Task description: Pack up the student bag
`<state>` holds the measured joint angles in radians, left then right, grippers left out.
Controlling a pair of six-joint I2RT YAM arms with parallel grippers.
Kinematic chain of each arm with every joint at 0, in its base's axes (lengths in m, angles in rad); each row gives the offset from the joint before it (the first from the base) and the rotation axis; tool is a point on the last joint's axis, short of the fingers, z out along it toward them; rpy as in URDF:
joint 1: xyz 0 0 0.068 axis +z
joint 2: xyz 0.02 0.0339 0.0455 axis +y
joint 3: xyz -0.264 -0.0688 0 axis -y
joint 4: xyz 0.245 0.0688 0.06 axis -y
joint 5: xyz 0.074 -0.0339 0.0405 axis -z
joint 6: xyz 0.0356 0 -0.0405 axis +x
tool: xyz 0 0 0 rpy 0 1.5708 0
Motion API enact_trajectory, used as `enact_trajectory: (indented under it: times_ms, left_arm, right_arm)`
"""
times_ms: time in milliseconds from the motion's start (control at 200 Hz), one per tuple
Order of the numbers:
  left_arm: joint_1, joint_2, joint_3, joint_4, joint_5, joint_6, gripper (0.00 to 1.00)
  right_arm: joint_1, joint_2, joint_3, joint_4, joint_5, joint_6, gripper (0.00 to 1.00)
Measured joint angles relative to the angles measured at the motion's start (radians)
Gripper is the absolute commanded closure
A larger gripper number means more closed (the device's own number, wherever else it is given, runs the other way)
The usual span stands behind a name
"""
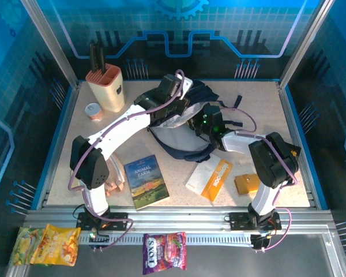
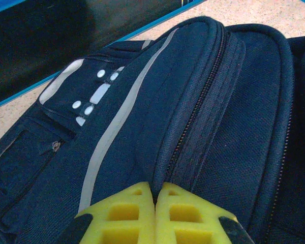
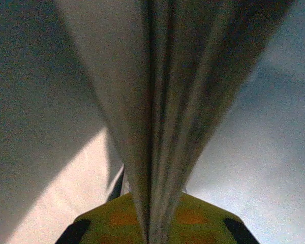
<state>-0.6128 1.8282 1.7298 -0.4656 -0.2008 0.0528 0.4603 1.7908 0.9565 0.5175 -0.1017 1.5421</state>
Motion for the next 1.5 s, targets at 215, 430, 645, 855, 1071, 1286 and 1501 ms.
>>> enact_trajectory:
  times_ms: [215, 430, 645, 855, 1071, 1286, 1501]
  left_arm:
    - [0.000, -0.018, -0.024, 0.011, 0.000, -0.011, 1.00]
    - [0.009, -0.019, -0.044, 0.030, 0.000, -0.021, 1.00]
    - [0.055, -0.020, -0.064, 0.062, 0.017, -0.047, 1.00]
    - [0.121, -0.025, -0.159, 0.120, 0.023, -0.071, 1.00]
    - [0.136, -0.109, -0.322, 0.168, 0.077, -0.159, 0.60]
    - [0.137, -0.282, -0.453, 0.216, 0.153, -0.290, 0.23]
    - [0.137, -0.341, -0.481, 0.232, 0.264, -0.355, 0.04]
  right_arm:
    - [0.015, 0.133, 0.103, 0.032, -0.016, 0.046, 0.76]
    - [0.026, 0.146, 0.096, 0.027, -0.056, 0.037, 0.49]
    - [0.032, -0.085, -0.066, -0.055, -0.080, -0.016, 0.32]
    - [0.102, -0.380, -0.258, -0.228, -0.033, -0.110, 0.26]
    - [0.129, -0.599, -0.289, -0.557, 0.150, -0.285, 0.20]
    - [0.128, -0.707, -0.294, -0.765, 0.298, -0.373, 0.19]
    - [0.114, -0.693, -0.359, -0.834, 0.308, -0.372, 0.19]
